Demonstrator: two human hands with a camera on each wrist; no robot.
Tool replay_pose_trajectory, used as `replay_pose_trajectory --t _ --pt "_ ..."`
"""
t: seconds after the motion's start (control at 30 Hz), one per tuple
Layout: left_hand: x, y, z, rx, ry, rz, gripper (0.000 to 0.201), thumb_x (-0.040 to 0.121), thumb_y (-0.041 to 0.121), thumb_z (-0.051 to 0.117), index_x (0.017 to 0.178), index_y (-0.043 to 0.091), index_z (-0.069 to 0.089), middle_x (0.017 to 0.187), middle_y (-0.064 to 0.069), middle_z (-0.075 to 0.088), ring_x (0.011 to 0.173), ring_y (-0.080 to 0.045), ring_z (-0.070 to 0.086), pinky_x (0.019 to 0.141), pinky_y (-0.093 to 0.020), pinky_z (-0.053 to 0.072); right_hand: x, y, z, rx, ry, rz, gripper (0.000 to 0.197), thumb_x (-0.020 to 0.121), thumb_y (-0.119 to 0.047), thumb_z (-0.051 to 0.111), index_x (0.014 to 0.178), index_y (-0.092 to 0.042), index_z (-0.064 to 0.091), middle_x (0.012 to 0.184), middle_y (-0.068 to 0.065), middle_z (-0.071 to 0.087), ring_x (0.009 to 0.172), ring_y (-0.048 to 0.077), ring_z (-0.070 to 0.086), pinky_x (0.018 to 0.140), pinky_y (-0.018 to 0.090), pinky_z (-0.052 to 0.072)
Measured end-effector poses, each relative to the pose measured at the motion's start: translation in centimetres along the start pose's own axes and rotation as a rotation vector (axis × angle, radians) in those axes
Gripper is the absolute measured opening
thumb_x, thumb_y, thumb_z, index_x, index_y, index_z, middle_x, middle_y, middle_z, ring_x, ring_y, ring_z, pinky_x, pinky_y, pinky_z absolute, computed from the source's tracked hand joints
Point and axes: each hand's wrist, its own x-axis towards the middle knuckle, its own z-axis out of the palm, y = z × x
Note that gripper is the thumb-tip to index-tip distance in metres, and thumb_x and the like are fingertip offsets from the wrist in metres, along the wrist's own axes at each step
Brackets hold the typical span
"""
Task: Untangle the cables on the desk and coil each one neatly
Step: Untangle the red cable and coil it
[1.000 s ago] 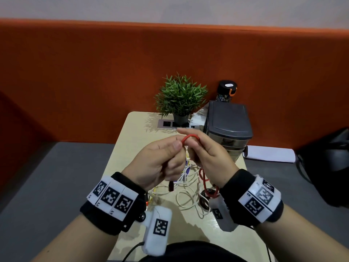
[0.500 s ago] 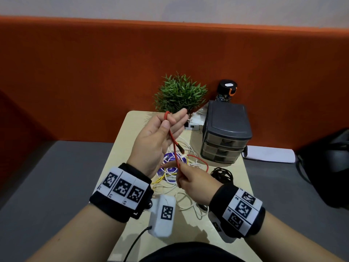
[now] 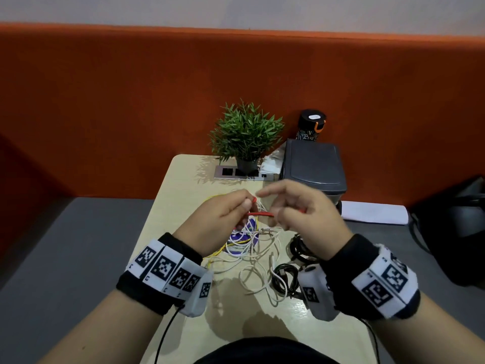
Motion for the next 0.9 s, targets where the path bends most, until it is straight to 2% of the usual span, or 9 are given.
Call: replay_pose_trajectory --t 0.07,0.2,0.3,0.37,0.43,0.53,0.67,0.8,0.9 --pt "-0.3 0.4 0.2 -0.140 -0.038 -0.004 0.033 0.094 0.042 0.037 0.079 0.022 0.059 0.060 0.002 0.050 0.056 -0.012 0.046 0.058 -0.025 0.037 0.7 -0.3 -0.8 0.184 0.047 0.012 0.023 0.075 -0.011 0.059 0.095 -0.019 0.068 0.063 0.022 0.058 0.048 0.018 0.045 0.054 0.026 0.042" --pt "-0.5 0.8 0.0 -0.164 -0.098 0.011 0.026 0.091 0.034 0.044 0.077 0.018 0.060 0.053 0.009 0.046 0.053 -0.010 0.040 0.054 -0.023 0.034 1.9 0.8 -1.6 0.320 0.121 0.020 0.041 0.074 -0.015 0.070 0.110 -0.024 0.054 0.077 0.004 0.052 0.053 0.015 0.045 0.050 0.026 0.041" --pt "-0.5 0.9 -0.6 -0.214 -0.034 -0.040 0.025 0.089 0.034 0.044 0.073 0.020 0.058 0.048 0.010 0.043 0.048 -0.004 0.035 0.050 -0.021 0.030 1.8 1.3 -1.8 0.088 0.086 -0.048 0.059 0.070 -0.016 0.078 0.115 -0.042 0.051 0.096 0.005 0.047 0.065 0.013 0.046 0.059 0.025 0.047" --pt "-0.5 0.8 -1.1 -0.184 0.067 -0.065 0.027 0.090 0.036 0.043 0.069 0.025 0.056 0.046 0.011 0.042 0.046 -0.003 0.033 0.049 -0.022 0.028 1.7 1.5 -1.8 -0.155 0.126 -0.131 0.053 0.074 -0.015 0.078 0.108 -0.048 0.055 0.098 0.003 0.045 0.069 0.004 0.047 0.070 0.016 0.045" --pt "-0.6 0.9 -1.5 -0.090 0.150 -0.058 0.030 0.096 0.028 0.041 0.069 0.024 0.054 0.047 0.012 0.041 0.046 -0.004 0.033 0.047 -0.019 0.027 1.6 1.3 -1.3 -0.333 0.230 -0.212 0.035 0.080 -0.013 0.074 0.100 -0.040 0.064 0.092 -0.004 0.050 0.079 -0.002 0.051 0.075 0.007 0.038" --pt "-0.7 1.5 -1.7 0.082 0.169 -0.043 0.029 0.099 0.020 0.042 0.072 0.020 0.054 0.051 0.009 0.042 0.049 -0.006 0.037 0.050 -0.020 0.028 1.6 1.4 -0.8 -0.395 0.358 -0.290 0.013 0.083 -0.014 0.070 0.093 -0.020 0.074 0.077 -0.019 0.056 0.078 -0.006 0.054 0.067 0.004 0.036" --pt "-0.9 2.4 -0.9 0.303 0.064 -0.038 0.019 0.096 0.024 0.047 0.078 0.022 0.051 0.062 0.005 0.052 0.060 -0.008 0.045 0.060 -0.031 0.035 1.4 0.9 0.6 -0.355 0.324 -0.300 0.011 0.086 -0.020 0.066 0.090 -0.016 0.075 0.072 -0.018 0.059 0.072 -0.002 0.055 0.062 0.006 0.036" --pt "-0.9 2.6 0.3 0.485 -0.095 -0.040 0.009 0.096 0.025 0.046 0.093 0.023 0.055 0.092 0.002 0.067 0.086 -0.020 0.057 0.073 -0.036 0.042 1.2 -0.4 1.9 -0.244 0.376 -0.308 0.011 0.088 -0.026 0.060 0.081 -0.022 0.068 0.073 -0.011 0.056 0.073 0.002 0.051 0.065 0.014 0.037" --pt "-1.4 2.0 0.1 0.521 -0.193 -0.026 0.019 0.098 0.035 0.043 0.083 0.023 0.048 0.077 0.002 0.058 0.075 -0.021 0.050 0.067 -0.038 0.040 1.8 -0.6 0.9 -0.108 0.488 -0.208 0.016 0.093 -0.028 0.056 0.077 -0.029 0.061 0.062 -0.018 0.054 0.061 0.001 0.047 0.058 0.019 0.034"
